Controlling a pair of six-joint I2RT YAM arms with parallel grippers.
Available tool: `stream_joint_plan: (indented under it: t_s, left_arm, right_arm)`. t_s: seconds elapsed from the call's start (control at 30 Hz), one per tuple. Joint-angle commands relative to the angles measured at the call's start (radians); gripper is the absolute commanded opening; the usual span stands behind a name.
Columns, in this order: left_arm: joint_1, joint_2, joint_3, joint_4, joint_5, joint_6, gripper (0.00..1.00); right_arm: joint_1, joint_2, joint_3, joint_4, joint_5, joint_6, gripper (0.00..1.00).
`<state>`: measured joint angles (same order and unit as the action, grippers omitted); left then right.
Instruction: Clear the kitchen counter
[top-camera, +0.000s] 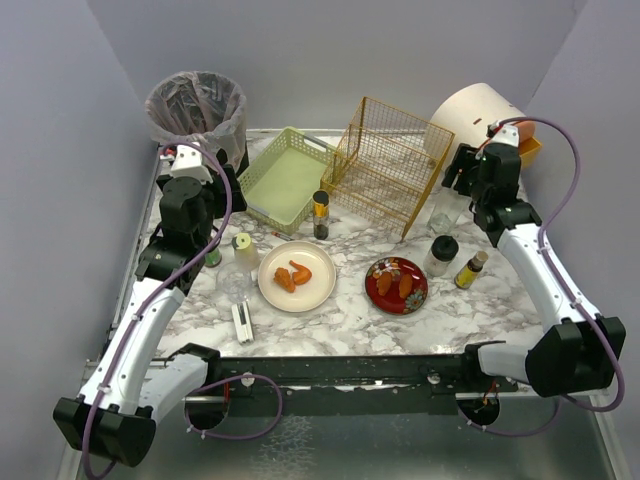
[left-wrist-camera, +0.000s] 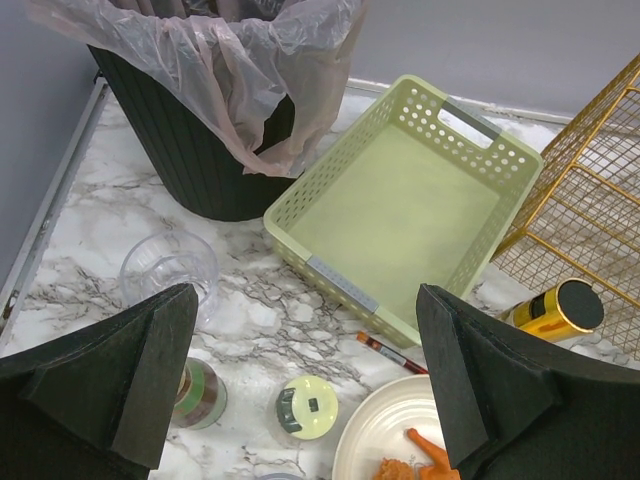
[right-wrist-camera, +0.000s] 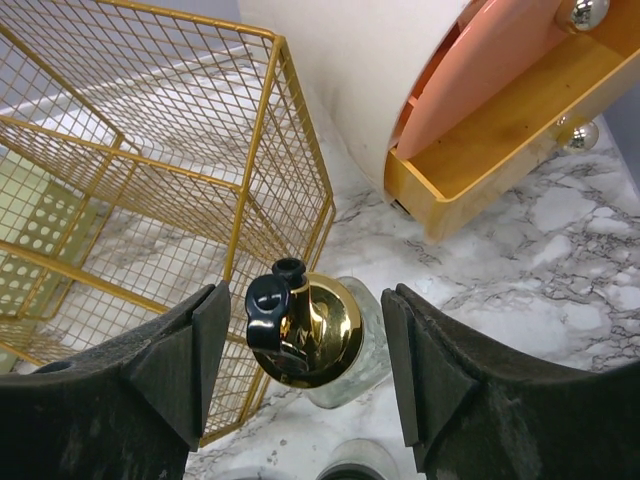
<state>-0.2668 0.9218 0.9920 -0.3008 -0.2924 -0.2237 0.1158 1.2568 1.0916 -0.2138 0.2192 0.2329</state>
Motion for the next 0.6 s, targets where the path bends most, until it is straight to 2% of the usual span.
stream_joint_plan:
  t_s: [0.0, 0.17, 0.33, 0.57]
  left_arm:
    - [0.012, 0.010, -0.007, 0.012, 0.035, 0.007, 0.99]
    - [0.019, 0.015, -0.009, 0.009, 0.038, 0.009, 0.99]
    - [0.023, 0.023, -0.009, 0.007, 0.048, 0.007, 0.99]
    - [0.027, 0.025, -0.010, 0.006, 0.050, 0.010, 0.99]
  right_arm:
    - [-0.006, 0.029, -0.016, 0.062, 0.037, -0.020, 0.67]
    - [-0.007, 0.050, -0.026, 0.082, 0.031, -0.027, 0.61]
    - [-0.007, 0.068, -0.025, 0.088, 0.040, -0.032, 0.59]
    - [-0.007, 0.085, -0.027, 0.113, 0.069, -0.043, 0.47]
